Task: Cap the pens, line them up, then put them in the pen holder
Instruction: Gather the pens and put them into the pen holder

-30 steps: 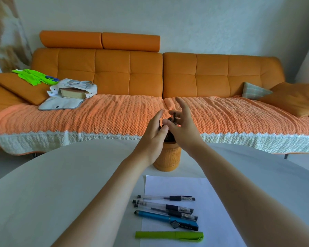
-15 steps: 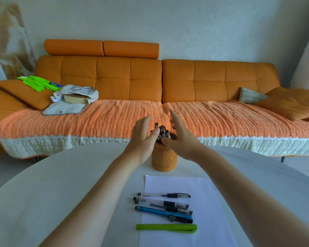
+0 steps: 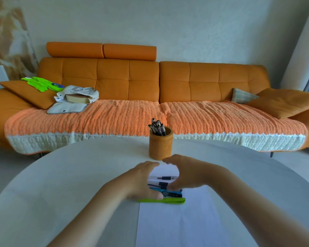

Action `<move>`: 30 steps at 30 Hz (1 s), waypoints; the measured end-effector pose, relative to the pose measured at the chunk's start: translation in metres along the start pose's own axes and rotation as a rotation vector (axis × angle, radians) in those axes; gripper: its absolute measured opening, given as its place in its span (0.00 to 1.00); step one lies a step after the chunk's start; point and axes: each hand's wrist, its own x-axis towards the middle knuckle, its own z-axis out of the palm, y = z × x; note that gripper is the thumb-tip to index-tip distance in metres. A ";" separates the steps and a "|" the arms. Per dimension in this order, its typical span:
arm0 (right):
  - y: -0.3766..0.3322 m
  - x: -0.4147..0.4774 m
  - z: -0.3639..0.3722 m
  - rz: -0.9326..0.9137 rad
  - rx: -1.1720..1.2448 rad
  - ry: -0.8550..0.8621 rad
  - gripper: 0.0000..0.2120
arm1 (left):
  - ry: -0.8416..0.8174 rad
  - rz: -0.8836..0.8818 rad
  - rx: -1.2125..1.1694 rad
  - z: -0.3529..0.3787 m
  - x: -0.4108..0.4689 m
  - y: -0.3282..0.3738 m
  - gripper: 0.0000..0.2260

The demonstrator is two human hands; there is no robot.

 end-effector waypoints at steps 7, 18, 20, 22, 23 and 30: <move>-0.001 -0.008 0.038 0.012 -0.231 -0.105 0.52 | -0.056 -0.006 0.152 0.015 0.003 -0.003 0.44; -0.012 0.005 0.040 0.030 -0.271 -0.050 0.21 | -0.035 0.020 0.217 0.015 0.015 0.003 0.16; -0.014 0.005 0.039 0.048 -0.247 -0.066 0.18 | -0.017 0.042 0.225 0.016 0.016 0.005 0.09; -0.014 0.005 0.038 0.064 -0.188 -0.073 0.17 | 0.009 0.066 0.252 0.017 0.017 0.007 0.06; -0.013 0.005 0.036 0.074 -0.124 -0.067 0.17 | 0.019 0.071 0.267 0.017 0.017 0.008 0.04; 0.004 0.004 0.012 0.093 0.650 0.219 0.22 | 0.026 0.022 0.005 -0.001 0.013 0.006 0.03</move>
